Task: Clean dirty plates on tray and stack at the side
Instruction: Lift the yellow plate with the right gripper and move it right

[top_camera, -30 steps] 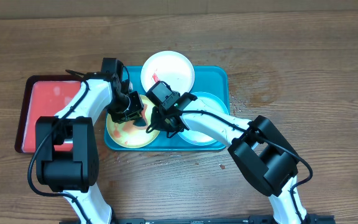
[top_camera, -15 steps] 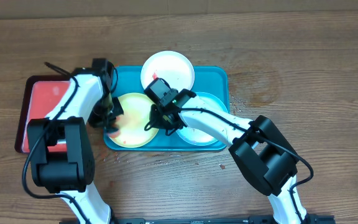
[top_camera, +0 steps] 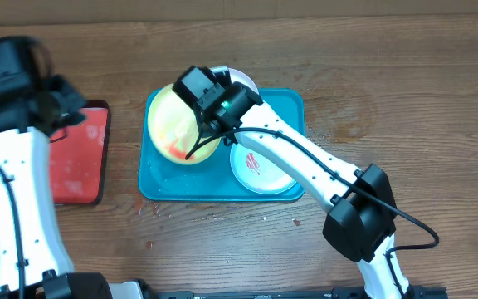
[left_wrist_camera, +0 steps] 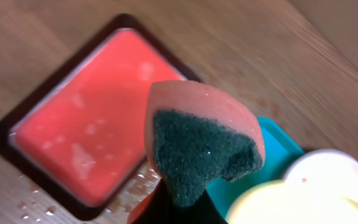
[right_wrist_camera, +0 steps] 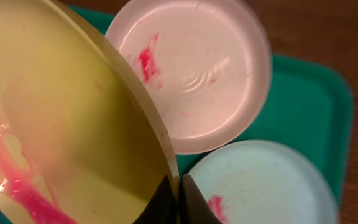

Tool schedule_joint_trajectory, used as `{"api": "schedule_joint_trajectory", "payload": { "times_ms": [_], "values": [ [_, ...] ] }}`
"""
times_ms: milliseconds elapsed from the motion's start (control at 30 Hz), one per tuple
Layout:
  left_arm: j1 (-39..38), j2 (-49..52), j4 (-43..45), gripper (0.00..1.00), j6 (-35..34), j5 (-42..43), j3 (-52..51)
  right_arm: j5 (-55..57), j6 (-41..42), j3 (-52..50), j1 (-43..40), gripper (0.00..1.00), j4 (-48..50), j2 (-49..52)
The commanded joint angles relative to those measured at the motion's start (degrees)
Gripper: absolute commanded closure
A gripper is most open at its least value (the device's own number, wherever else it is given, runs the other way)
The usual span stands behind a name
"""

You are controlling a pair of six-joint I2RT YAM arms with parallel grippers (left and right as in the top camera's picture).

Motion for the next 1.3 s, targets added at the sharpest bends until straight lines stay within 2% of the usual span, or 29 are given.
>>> {"api": "schedule_joint_trajectory", "payload": {
  "times_ms": [0, 167, 400, 633, 800, 900, 967, 1000, 1033, 1100, 1133, 1200, 1267],
  "values": [
    [6.0, 2.7, 0.4, 0.96, 1.0, 6.5, -1.8, 18.4, -10.0, 5.5, 2.9, 0.96, -2.3, -0.5],
    [10.6, 6.3, 0.1, 0.96, 1.2, 7.4, -2.2, 30.4, -18.5, 6.3, 6.9, 0.96, -2.4, -0.5],
    [11.3, 11.0, 1.2, 0.96, 1.6, 7.4, -2.2, 45.3, -26.2, 6.3, 13.0, 0.96, 0.1, -0.5],
    [11.3, 13.2, 1.3, 0.96, 1.6, 7.4, -2.2, 54.1, -37.7, 6.3, 17.9, 0.96, 6.7, -0.5],
    [11.3, 13.3, 1.5, 0.96, 1.6, 7.4, -2.2, 56.2, -43.5, 6.3, 18.5, 0.96, 11.6, -0.5],
    [11.3, 13.3, 1.4, 0.96, 1.6, 7.4, -2.3, 55.9, -42.3, 6.3, 18.3, 0.96, 11.8, -0.5],
    [11.3, 13.3, 1.5, 0.96, 1.6, 7.4, -2.2, 50.8, -35.6, 6.3, 18.2, 0.96, 11.1, -0.5],
    [11.3, 13.3, 1.4, 0.96, 1.6, 7.4, -2.2, 44.1, -31.1, 6.2, 18.0, 0.96, 9.6, -0.5],
    [11.3, 13.3, 1.4, 0.96, 1.6, 7.4, -2.2, 32.6, -28.2, 6.0, 17.3, 0.96, 8.0, -0.5],
    [11.3, 13.3, 1.2, 0.96, 1.6, 7.4, -2.2, 18.3, -29.5, 4.9, 15.5, 0.96, 7.6, 0.1],
    [11.3, 13.3, 1.1, 0.96, 1.6, 7.4, -2.2, 18.2, -29.9, 4.2, 14.5, 0.96, 7.5, 0.3],
    [11.3, 13.3, 0.9, 0.96, 1.6, 7.4, -2.2, 27.2, -24.3, 4.7, 12.0, 0.96, 5.2, 0.0],
    [11.3, 13.3, 1.0, 0.96, 1.6, 7.4, -2.2, 26.8, -20.2, 6.6, 9.2, 0.96, 2.7, -1.3]
  ]
}}
